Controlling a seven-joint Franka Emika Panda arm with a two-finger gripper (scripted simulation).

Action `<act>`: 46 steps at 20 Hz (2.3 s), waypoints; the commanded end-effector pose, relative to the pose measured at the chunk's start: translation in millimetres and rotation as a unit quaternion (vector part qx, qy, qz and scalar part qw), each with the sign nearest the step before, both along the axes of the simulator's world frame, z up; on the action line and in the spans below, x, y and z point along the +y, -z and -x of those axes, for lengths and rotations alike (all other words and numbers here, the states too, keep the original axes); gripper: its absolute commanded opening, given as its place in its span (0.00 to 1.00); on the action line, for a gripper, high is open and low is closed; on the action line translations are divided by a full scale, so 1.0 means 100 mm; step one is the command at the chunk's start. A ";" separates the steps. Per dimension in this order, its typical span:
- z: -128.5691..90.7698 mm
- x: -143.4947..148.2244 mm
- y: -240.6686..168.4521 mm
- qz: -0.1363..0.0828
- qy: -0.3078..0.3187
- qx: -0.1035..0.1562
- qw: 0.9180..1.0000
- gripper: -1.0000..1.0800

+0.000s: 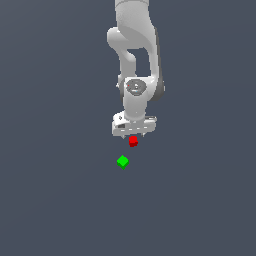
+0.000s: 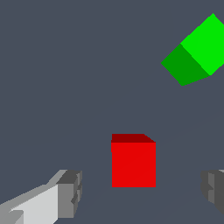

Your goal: Stack the red cube on top of the green cube.

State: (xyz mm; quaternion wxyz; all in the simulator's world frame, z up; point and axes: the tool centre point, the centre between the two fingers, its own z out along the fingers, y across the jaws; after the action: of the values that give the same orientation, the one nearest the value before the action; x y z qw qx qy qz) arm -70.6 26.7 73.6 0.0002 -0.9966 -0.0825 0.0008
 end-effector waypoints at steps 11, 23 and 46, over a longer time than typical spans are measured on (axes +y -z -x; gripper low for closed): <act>0.02 0.00 0.31 0.000 -0.001 0.000 1.000 0.96; 0.02 0.00 0.54 0.000 -0.002 -0.001 1.000 0.00; 0.03 0.00 -0.06 0.000 -0.002 -0.001 1.000 0.00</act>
State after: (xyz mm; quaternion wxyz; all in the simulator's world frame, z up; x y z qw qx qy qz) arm -73.9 26.7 68.3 0.0000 -0.9964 -0.0847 0.0006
